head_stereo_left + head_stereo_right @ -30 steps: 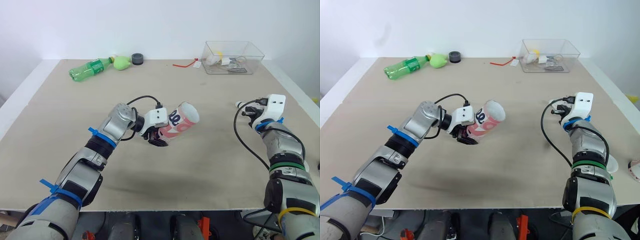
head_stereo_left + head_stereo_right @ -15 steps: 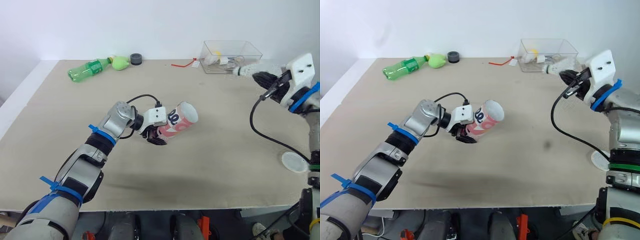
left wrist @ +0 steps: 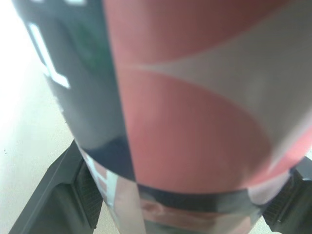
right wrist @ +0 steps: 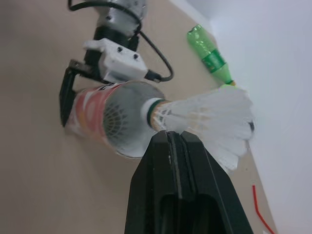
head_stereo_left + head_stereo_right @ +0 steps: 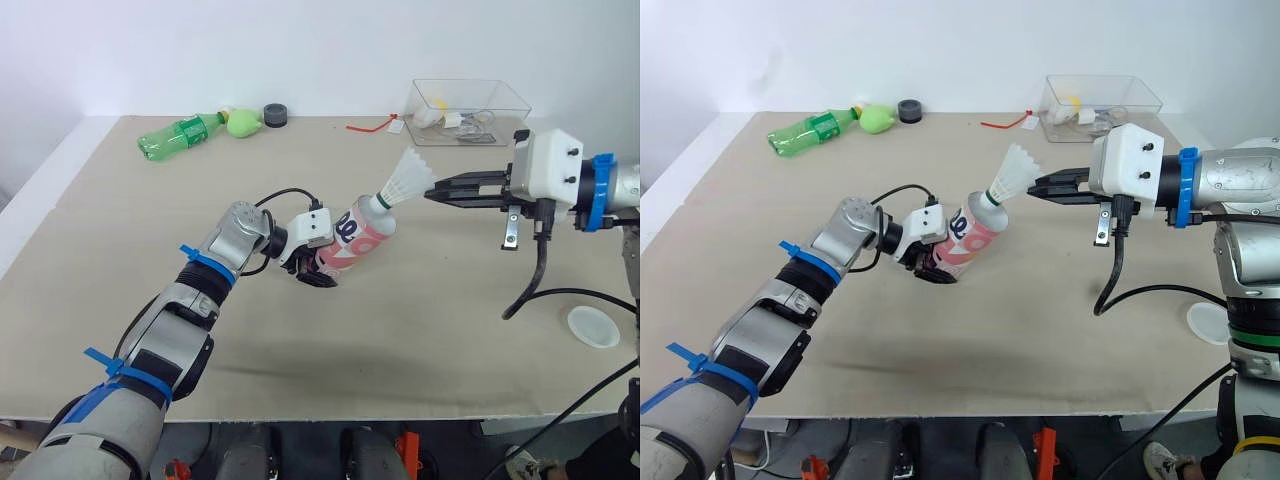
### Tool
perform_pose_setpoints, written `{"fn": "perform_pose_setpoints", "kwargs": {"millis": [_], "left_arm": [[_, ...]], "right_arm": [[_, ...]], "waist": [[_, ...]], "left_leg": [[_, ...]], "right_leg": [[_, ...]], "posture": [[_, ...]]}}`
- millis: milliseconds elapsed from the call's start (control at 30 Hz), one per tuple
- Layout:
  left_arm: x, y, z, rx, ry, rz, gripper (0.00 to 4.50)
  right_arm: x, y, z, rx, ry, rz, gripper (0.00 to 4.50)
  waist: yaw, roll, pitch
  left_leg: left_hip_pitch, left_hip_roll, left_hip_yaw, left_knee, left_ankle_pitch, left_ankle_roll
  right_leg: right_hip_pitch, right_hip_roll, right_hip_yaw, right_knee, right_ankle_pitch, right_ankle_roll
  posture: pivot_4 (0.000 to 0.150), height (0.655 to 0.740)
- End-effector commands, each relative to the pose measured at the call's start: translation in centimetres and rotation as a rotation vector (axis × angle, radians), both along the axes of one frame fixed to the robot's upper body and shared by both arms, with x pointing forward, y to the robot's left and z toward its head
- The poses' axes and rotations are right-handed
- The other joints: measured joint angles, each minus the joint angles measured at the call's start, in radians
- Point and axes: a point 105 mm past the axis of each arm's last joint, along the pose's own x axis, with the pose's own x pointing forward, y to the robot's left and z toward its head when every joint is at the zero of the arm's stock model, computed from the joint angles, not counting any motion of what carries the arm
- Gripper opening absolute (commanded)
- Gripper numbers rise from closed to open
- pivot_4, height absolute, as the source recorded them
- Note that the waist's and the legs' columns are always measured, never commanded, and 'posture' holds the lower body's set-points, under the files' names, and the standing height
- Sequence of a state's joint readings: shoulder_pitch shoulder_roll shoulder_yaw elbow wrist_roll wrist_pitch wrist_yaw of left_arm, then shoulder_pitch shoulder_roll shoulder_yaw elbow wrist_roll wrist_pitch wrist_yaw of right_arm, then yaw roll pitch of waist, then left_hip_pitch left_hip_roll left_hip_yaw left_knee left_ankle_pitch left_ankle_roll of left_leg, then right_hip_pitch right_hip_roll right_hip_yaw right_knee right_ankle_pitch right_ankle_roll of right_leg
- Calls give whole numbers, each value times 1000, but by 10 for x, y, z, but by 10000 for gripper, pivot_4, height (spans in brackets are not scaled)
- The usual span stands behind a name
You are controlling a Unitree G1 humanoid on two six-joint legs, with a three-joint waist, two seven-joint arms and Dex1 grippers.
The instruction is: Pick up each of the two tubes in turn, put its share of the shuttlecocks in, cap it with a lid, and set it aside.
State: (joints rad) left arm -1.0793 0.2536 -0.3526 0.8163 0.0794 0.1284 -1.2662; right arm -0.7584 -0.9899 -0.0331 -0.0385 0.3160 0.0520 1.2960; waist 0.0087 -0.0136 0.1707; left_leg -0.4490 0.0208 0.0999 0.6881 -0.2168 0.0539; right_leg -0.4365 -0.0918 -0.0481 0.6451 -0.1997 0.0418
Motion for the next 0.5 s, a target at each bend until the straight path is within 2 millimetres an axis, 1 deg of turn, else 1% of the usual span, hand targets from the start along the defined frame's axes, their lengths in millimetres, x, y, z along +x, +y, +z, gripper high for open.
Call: {"fn": "perform_pose_setpoints", "kwargs": {"millis": [33, 167, 300, 400, 500], "left_arm": [[3, -2, 10, -7, -31, -4, 36535], [3, -2, 9, -6, -31, -4, 36535], [2, -3, 9, -6, -31, -3, 36535], [2, -3, 10, -8, -31, -1, 36535], [2, -3, 9, -11, -31, 1, 36535]], "right_arm": [[-5, 3, 6, -47, -56, 33, 1233], [-3, 11, 3, -70, -64, 70, 1233], [0, 17, -6, -96, -55, 100, 1233], [3, 19, -10, -104, -56, 112, 1233], [6, 21, -19, -125, -33, 131, 1233]], "waist": [[0, 0, 0], [0, 0, 0], [0, 0, 0], [0, 0, 0], [0, 0, 0]], "left_leg": [[0, 0, 0, 0, 0, 0], [0, 0, 0, 0, 0, 0], [0, 0, 0, 0, 0, 0], [0, 0, 0, 0, 0, 0], [0, 0, 0, 0, 0, 0]], "right_leg": [[0, 0, 0, 0, 0, 0], [0, 0, 0, 0, 0, 0], [0, 0, 0, 0, 0, 0], [0, 0, 0, 0, 0, 0], [0, 0, 0, 0, 0, 0]], "posture": [[1500, 7400], [1500, 7400], [1500, 7400], [1500, 7400], [1500, 7400]]}}
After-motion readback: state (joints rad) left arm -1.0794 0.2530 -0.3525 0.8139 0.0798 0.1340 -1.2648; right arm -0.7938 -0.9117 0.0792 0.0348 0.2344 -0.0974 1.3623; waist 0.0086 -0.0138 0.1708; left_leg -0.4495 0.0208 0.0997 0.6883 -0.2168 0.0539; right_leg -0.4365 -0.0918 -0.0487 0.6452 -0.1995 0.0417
